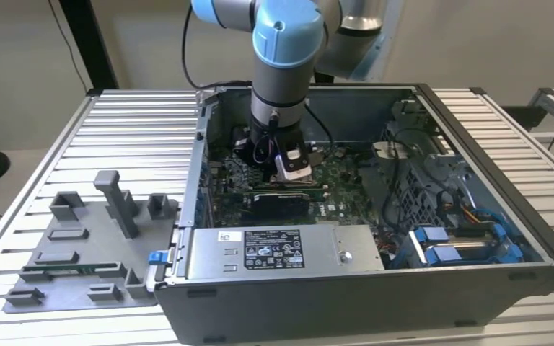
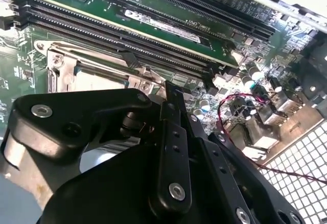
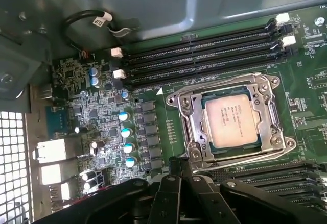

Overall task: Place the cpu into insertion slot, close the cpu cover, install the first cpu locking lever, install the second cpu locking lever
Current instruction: 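Install the second cpu locking lever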

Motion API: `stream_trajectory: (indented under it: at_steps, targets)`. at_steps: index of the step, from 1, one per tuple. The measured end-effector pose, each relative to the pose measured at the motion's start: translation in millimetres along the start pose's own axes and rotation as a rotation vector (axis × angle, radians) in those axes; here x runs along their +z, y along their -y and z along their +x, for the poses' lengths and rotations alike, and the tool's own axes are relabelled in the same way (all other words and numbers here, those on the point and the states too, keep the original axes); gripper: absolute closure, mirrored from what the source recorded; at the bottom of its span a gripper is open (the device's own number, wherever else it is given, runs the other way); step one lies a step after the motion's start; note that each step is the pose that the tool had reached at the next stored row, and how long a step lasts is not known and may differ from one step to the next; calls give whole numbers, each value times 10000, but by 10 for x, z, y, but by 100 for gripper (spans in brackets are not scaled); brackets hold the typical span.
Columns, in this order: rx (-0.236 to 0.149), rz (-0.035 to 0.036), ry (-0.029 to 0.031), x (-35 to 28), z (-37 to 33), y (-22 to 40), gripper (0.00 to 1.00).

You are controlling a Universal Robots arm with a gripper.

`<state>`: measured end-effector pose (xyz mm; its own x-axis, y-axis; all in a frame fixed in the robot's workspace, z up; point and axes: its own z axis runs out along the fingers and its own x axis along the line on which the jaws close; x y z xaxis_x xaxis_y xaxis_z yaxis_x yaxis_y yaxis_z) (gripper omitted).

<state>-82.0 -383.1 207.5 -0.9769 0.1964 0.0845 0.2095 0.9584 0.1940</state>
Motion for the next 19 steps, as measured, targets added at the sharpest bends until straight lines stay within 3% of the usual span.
stream_trajectory:
  at_steps: [7, 19]
  targets:
    - [-6, 0, 10, 42, 0, -1, 100]
    - [-182, 14, -26, 92, 11, -17, 100]
